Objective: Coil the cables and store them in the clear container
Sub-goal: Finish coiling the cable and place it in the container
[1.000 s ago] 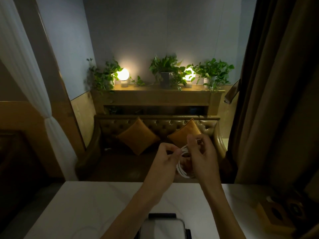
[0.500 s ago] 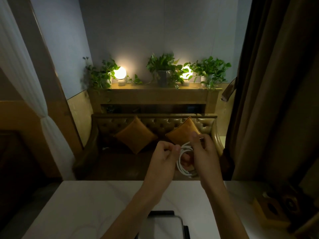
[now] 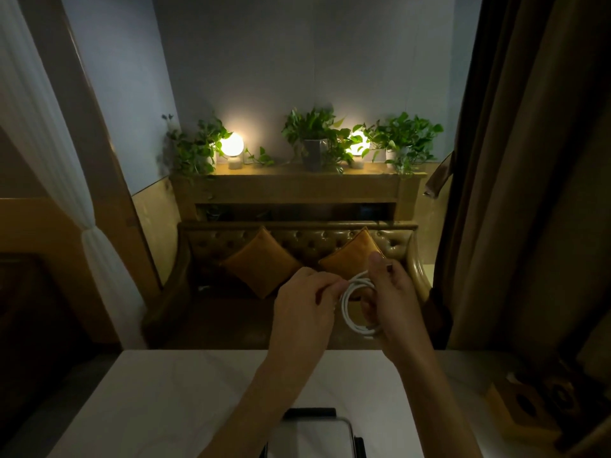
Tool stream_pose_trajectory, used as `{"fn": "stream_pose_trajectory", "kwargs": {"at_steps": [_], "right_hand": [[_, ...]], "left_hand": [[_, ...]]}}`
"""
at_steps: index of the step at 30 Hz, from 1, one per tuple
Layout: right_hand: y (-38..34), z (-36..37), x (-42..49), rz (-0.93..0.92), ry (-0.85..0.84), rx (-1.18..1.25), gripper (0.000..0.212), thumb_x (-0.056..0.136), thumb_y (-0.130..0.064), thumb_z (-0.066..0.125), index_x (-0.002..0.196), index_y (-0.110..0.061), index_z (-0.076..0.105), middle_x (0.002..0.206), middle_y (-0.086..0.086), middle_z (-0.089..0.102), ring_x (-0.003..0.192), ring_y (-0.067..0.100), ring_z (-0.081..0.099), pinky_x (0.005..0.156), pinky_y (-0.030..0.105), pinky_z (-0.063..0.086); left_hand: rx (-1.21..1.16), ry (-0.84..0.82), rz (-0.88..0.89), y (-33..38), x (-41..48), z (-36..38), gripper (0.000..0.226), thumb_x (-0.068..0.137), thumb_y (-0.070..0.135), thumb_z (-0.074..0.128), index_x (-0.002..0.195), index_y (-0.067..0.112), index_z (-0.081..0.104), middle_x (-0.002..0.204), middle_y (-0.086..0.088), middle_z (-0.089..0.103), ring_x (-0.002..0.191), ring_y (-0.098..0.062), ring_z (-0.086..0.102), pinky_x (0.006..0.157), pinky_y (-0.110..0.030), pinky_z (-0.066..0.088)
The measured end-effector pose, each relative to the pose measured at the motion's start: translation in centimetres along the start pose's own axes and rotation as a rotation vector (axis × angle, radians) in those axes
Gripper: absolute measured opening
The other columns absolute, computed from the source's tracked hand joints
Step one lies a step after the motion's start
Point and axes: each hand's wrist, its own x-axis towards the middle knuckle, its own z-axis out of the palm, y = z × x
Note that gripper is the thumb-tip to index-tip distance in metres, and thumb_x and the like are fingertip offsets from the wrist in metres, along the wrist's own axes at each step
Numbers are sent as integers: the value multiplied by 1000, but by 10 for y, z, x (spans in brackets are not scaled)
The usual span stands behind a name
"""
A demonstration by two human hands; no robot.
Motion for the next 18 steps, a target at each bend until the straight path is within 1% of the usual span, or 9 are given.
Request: {"fn": "stream_pose_trajectory", "kwargs": {"at_steps": [2,4,7,8,9,11,14,16,18], "right_hand": [[-1,-3,0,-8,1,-3,32,97,-39,41,110,-14,54,96,10,66,81,12,68,63,17,50],[-2,-7,0,-25,2,-26,30,97,-40,40,108,-16,53,92,9,66,73,7,68,57,13,51],[-3,-8,0,-56,14,-51,32,97,-40,40,110,-14,52,84,8,63,57,-2,63,48,8,46],[-3,-8,1,-65,22,-46,32,97,-39,40,111,-13,52,85,8,63,57,-2,63,48,9,46],[-3,-6,1,-68,29,-40,31,97,-40,39,111,-15,52,88,8,63,64,0,65,51,12,47],[-3,-4,1,-70,35,-21,25,96,-41,39,108,-23,52,95,6,64,80,10,67,62,19,50],[0,0,0,-98,54,-51,16,96,-41,38,97,-31,50,92,1,64,76,6,67,63,18,50],[3,0,1,-116,81,-95,19,96,-41,39,102,-27,50,89,-2,63,72,3,66,61,17,49],[6,0,2,-136,105,-133,21,96,-39,40,107,-24,49,89,-8,60,76,3,63,61,17,47]], "left_hand": [[-49,-71,-6,2,2,-5,16,93,24,55,102,26,68,100,14,62,92,0,59,86,-15,46],[-113,-157,-39,4,3,-13,14,92,25,56,101,29,66,98,21,60,94,6,57,81,-9,46],[-221,-202,-115,6,3,-18,10,90,20,59,97,25,65,91,13,66,86,0,63,80,-20,54],[-252,-205,-138,7,3,-17,9,89,18,60,96,22,65,89,9,68,83,-3,65,80,-25,57],[-277,-211,-161,9,3,-15,9,89,17,59,97,20,64,89,7,69,82,-7,67,79,-27,58],[-325,-226,-224,11,1,-10,11,90,16,59,99,18,65,93,4,70,85,-9,69,79,-26,59],[-495,-237,-351,10,-5,-7,14,89,12,60,101,16,66,96,0,72,87,-11,71,76,-23,59],[-630,-263,-438,11,-7,-8,16,90,11,58,104,14,65,100,-3,73,90,-15,72,79,-30,60],[-726,-291,-491,13,-8,-11,19,90,15,57,108,14,64,105,-5,72,93,-18,72,83,-34,59]]}}
